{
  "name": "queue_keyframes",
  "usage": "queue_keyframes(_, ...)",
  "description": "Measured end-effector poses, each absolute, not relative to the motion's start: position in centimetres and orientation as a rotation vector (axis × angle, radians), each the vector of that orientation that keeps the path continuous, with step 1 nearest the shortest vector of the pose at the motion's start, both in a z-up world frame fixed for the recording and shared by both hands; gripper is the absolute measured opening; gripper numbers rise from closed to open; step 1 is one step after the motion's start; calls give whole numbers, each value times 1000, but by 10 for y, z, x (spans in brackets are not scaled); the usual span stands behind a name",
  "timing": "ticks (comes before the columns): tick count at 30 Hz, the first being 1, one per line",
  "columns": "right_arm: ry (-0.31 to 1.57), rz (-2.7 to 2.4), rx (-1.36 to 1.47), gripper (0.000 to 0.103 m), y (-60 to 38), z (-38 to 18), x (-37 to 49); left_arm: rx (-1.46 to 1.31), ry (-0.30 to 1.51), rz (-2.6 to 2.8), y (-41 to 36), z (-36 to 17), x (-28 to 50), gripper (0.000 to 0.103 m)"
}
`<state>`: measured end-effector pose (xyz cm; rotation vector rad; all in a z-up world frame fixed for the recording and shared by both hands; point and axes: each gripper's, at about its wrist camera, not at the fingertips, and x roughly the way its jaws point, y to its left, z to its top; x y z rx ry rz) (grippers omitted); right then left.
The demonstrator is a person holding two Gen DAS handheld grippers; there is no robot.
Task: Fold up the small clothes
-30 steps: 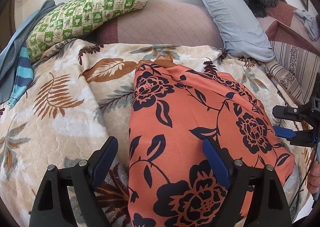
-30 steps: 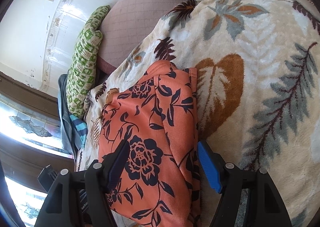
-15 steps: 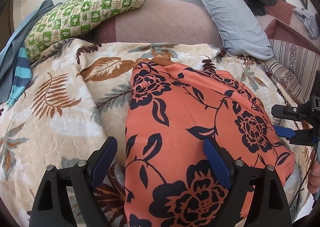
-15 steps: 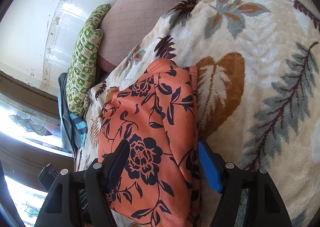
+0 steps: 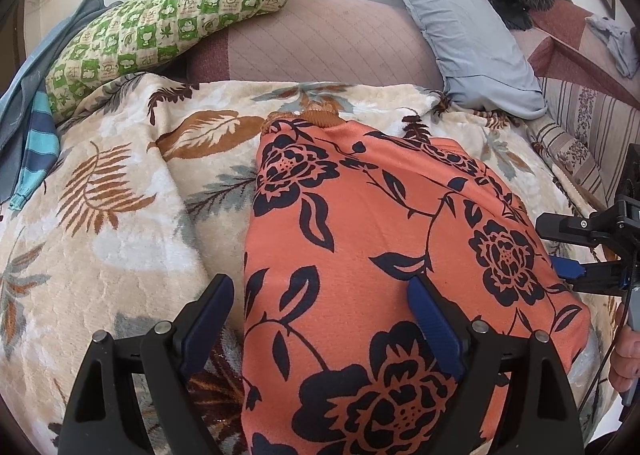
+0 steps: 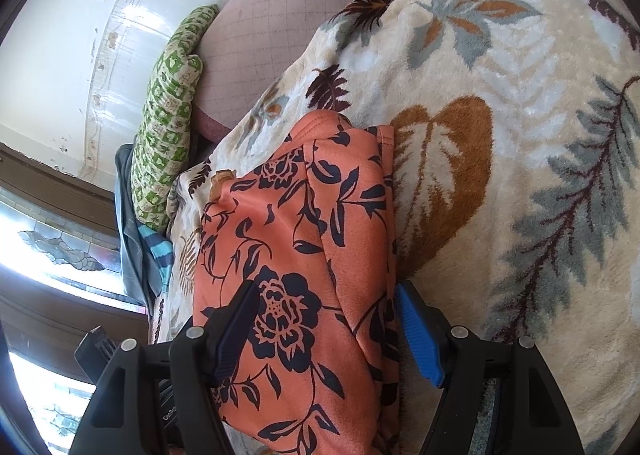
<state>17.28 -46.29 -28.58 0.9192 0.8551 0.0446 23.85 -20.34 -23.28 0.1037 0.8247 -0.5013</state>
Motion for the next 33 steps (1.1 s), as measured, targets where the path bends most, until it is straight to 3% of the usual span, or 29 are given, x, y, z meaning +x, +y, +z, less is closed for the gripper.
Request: queue_keyframes(33,876,54,913,72,-459,-293,181,98,838,-508,-205,-237,239,90)
